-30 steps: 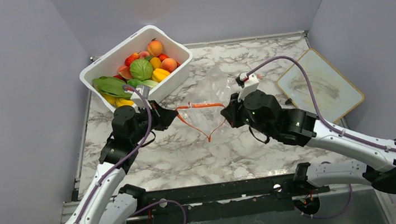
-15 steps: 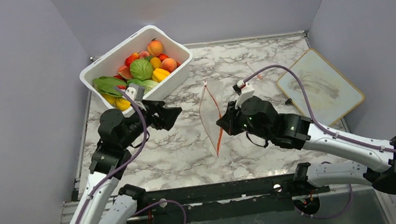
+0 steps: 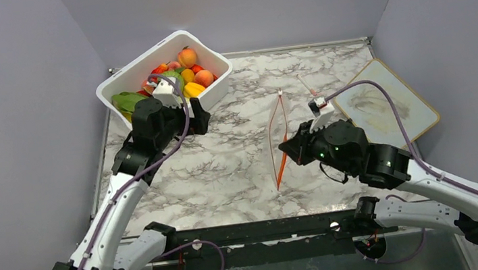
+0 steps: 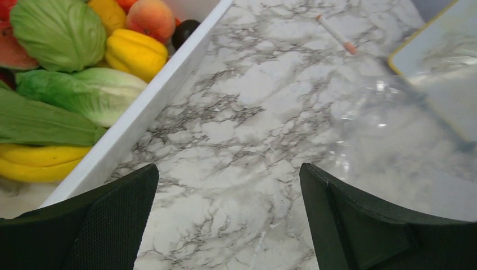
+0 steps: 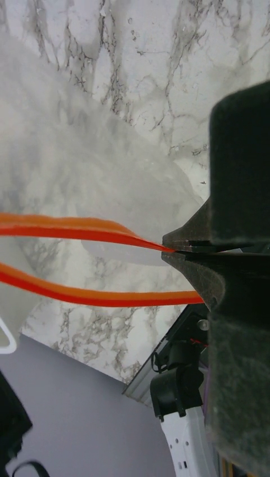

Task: Place the food in the zip-top bag and seal the zipper
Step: Open the zipper of the food storage bag, then pick up the fake vegetable from the bin.

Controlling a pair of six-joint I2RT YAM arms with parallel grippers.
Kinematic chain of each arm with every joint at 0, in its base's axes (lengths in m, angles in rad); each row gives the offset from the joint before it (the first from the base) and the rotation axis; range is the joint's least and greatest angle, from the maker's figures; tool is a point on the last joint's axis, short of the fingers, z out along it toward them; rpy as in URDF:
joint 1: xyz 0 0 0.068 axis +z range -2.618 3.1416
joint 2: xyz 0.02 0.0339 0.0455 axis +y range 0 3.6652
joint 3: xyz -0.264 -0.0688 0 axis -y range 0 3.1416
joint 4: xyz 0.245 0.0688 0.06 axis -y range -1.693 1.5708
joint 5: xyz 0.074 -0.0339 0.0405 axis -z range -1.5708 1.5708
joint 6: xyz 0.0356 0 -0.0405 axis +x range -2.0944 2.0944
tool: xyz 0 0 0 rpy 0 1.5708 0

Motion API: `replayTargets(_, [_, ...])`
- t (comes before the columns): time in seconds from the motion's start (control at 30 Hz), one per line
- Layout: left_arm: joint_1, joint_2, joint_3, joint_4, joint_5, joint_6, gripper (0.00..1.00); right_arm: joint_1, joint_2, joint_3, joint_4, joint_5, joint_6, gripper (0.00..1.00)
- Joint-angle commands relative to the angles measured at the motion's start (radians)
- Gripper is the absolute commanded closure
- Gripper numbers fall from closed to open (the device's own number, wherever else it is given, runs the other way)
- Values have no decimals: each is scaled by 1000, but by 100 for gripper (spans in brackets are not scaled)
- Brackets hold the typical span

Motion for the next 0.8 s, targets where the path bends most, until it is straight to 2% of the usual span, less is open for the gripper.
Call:
replayTargets(0.0, [1, 96, 91, -42, -253, 39, 0, 2, -67, 1, -15, 44, -62, 99])
replayTargets(0.13, [12, 215, 142, 0, -356, 59, 1, 3, -56, 1, -25, 29, -56, 99])
replayTargets(0.3, [44, 376, 211, -1, -396, 196, 7, 2, -10, 34, -65, 6, -45, 99])
replayTargets(0.47, [174, 516, 278, 28, -319, 213, 7, 3, -10, 59, -93, 12, -48, 99])
replayTargets(0.57, [188, 566, 300, 59, -304, 254, 1, 2, -5, 65, -99, 16, -51, 99])
replayTargets(0.77, [226, 676, 367, 125, -275, 291, 1, 2, 33, 87, -115, 8, -27, 99])
